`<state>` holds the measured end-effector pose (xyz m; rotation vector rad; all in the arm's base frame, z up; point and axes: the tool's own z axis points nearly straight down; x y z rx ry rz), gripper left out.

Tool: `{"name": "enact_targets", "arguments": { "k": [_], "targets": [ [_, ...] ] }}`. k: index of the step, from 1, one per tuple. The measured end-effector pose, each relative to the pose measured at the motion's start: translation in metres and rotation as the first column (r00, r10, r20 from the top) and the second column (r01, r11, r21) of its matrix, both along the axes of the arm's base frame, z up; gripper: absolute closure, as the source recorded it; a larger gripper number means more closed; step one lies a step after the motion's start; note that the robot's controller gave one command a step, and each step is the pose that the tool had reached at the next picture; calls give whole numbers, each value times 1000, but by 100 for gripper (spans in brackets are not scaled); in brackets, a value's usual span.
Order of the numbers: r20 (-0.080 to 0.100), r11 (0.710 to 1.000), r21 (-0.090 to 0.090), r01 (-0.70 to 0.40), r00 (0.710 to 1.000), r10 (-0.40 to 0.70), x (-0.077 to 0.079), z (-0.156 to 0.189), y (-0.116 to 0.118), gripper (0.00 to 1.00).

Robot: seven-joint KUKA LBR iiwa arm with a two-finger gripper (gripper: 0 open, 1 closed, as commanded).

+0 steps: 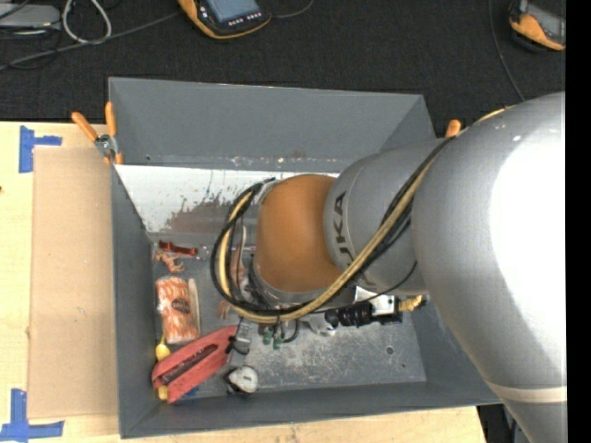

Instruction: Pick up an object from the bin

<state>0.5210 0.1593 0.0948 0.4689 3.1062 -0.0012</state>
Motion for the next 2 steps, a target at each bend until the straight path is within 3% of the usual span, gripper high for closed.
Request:
{"name": "enact_targets", "arguments": {
  "k": [1, 2],
  "targets": [
    [30, 977, 3, -212, 977, 212, -34, -6, 0, 0],
    [0, 995, 0, -104, 995, 104, -46, 13, 40, 100]
  ]
}}
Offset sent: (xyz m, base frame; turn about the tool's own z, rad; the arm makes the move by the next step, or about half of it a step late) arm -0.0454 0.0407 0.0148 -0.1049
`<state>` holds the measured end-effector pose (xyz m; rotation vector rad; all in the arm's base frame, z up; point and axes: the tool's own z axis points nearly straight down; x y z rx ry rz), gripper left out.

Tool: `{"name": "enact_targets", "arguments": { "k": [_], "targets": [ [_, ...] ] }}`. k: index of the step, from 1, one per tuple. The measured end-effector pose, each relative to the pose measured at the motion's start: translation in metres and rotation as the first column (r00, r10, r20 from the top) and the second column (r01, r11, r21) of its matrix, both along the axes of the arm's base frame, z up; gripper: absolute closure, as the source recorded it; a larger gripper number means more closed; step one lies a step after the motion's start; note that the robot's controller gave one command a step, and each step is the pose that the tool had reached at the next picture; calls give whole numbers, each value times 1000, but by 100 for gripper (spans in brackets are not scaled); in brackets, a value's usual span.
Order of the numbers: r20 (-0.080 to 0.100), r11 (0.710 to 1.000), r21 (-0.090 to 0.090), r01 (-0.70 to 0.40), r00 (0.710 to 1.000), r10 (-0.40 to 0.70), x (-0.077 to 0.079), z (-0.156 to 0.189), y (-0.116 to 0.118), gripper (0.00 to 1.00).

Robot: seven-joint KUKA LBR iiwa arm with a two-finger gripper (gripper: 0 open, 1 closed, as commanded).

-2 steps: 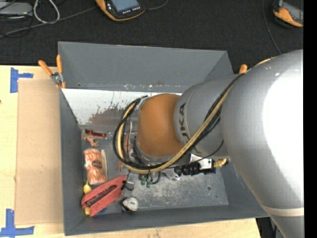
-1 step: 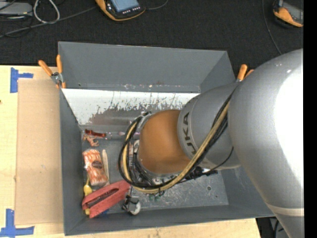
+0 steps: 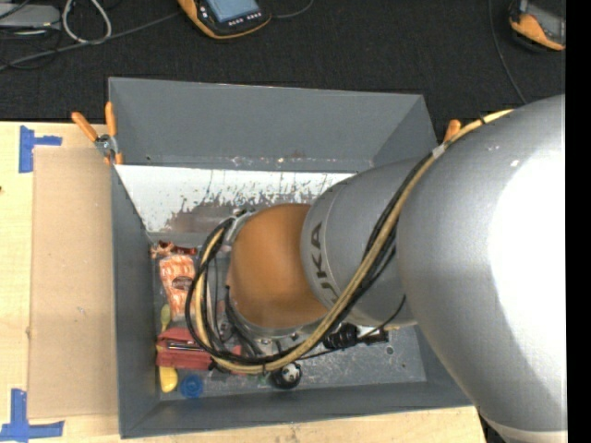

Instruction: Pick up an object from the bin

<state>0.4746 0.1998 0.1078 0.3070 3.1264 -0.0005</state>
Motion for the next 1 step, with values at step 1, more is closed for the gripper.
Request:
{"name": "enact_targets", "arguments": {
  "k": [1],
  "targets": [
    [0, 1000, 0, 2, 1000, -2, 0, 0, 0, 100]
  ]
}}
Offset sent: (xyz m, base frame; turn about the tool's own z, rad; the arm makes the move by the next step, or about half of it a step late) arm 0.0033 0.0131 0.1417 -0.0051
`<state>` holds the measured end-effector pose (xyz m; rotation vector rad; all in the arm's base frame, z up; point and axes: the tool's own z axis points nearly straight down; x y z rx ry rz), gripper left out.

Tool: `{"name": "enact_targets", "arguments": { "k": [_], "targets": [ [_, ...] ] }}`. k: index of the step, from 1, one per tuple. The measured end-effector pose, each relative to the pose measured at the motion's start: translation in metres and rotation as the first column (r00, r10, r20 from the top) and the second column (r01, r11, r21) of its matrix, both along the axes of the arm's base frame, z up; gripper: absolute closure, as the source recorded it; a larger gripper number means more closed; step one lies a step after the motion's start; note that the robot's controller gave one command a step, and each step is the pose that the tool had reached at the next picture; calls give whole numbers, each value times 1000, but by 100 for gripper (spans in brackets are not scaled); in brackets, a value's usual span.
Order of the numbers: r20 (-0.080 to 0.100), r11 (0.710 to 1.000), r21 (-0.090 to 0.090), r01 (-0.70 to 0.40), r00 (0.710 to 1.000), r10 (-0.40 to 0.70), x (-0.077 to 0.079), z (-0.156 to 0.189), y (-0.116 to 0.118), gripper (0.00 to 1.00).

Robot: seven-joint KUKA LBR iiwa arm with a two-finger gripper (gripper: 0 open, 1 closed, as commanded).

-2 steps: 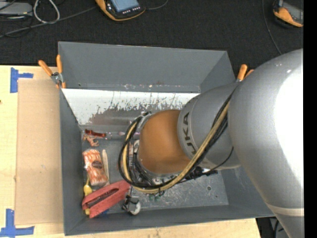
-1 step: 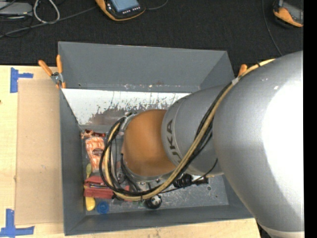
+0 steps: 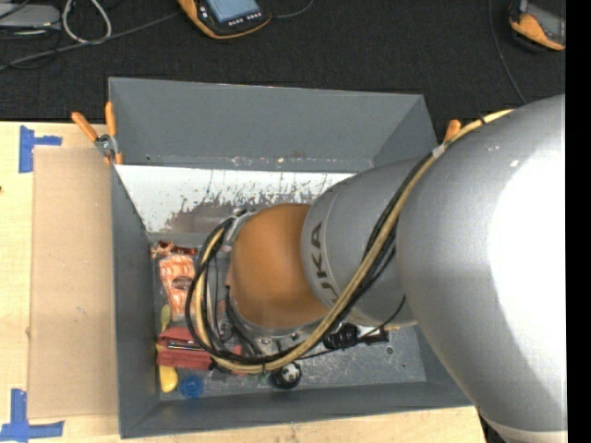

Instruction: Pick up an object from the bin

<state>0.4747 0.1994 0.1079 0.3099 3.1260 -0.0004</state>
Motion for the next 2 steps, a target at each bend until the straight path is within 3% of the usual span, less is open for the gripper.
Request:
{"name": "enact_targets", "arguments": {
  "k": [1, 2],
  "targets": [
    [-6, 1000, -3, -7, 1000, 7, 1, 88, 7, 100],
    [-17, 977, -4, -214, 977, 214, 4, 178, 4, 100]
  ]
}}
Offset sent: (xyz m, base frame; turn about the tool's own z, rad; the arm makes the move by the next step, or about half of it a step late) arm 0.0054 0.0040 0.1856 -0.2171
